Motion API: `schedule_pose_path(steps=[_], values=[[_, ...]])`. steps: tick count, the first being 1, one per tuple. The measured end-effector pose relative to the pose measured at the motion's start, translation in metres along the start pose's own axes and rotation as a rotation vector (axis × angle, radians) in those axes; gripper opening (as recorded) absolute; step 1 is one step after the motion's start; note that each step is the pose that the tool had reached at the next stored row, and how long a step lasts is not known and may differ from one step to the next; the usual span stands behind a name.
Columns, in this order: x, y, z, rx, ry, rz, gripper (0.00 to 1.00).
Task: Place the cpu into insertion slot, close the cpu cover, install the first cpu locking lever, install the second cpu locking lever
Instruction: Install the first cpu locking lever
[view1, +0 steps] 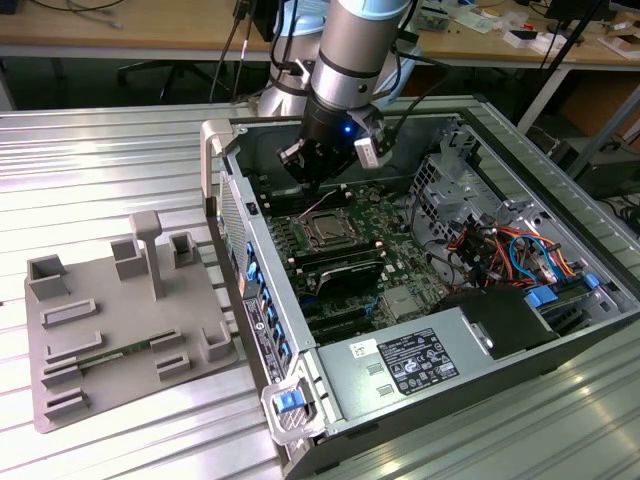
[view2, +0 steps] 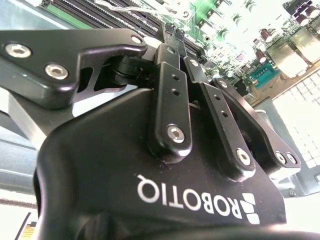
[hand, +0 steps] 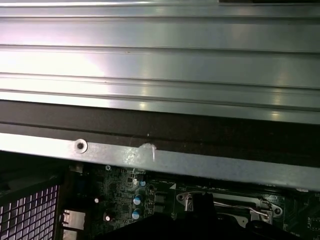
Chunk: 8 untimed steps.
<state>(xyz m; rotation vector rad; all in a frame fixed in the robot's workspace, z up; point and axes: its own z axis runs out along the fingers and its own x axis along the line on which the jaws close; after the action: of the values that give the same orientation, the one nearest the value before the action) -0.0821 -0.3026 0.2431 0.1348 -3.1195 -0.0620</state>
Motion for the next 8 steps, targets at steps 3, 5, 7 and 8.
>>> schedule_pose_path(steps=[3, 5, 7, 8], values=[[-0.0001, -0.0001, 0.0008, 0.0001, 0.0, 0.0, 0.11], [-0.0002, -0.0001, 0.0015, 0.0, -0.0001, 0.0, 0.11], [-0.0003, -0.0001, 0.0021, 0.0, -0.0001, 0.0, 0.11], [-0.0004, -0.0001, 0.0024, 0.0, 0.0, 0.0, 0.11]])
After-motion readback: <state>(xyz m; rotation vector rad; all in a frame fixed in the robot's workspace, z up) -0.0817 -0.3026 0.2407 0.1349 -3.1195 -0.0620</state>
